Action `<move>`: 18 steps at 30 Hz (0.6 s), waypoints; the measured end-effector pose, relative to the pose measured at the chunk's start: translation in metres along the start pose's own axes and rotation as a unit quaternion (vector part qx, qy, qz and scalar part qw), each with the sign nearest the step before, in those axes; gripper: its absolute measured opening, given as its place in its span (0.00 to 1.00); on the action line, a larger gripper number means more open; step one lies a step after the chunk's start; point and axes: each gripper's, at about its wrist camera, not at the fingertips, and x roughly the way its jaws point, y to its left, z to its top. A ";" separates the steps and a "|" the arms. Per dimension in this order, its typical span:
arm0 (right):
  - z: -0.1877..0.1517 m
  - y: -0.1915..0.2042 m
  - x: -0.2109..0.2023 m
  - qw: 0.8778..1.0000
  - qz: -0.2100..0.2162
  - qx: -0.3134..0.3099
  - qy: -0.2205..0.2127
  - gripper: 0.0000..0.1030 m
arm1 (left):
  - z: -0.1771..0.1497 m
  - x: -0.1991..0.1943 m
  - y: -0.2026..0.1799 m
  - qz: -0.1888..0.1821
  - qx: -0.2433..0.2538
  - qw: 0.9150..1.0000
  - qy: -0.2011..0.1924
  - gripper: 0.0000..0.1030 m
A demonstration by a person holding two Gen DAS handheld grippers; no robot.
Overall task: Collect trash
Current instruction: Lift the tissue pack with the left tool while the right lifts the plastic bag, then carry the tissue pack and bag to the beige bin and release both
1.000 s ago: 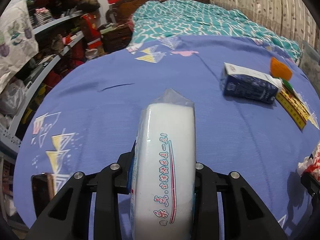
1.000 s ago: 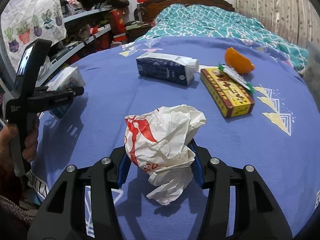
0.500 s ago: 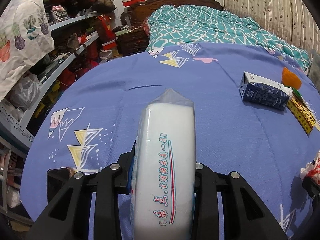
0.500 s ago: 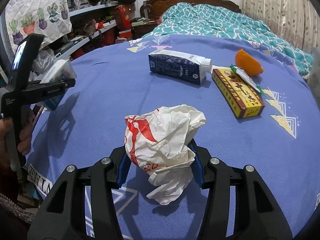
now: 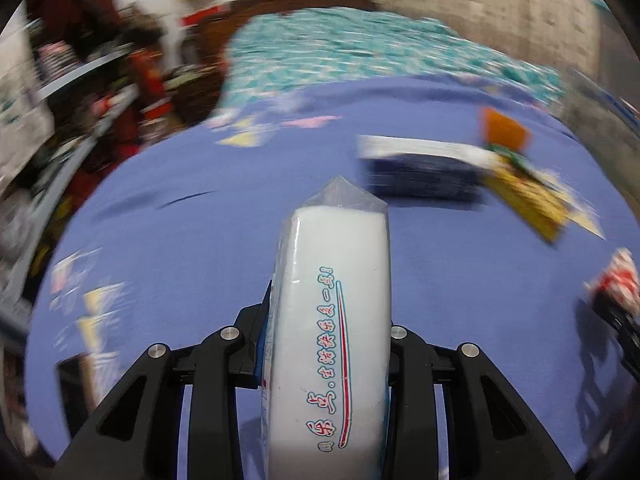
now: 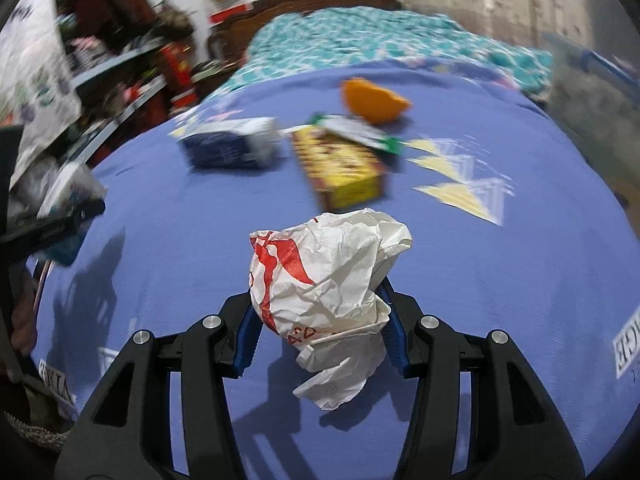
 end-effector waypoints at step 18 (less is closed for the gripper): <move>-0.029 -0.124 -0.034 0.994 -0.043 0.092 -0.027 0.76 | 0.011 0.024 -0.223 -0.189 0.176 0.965 0.047 0.52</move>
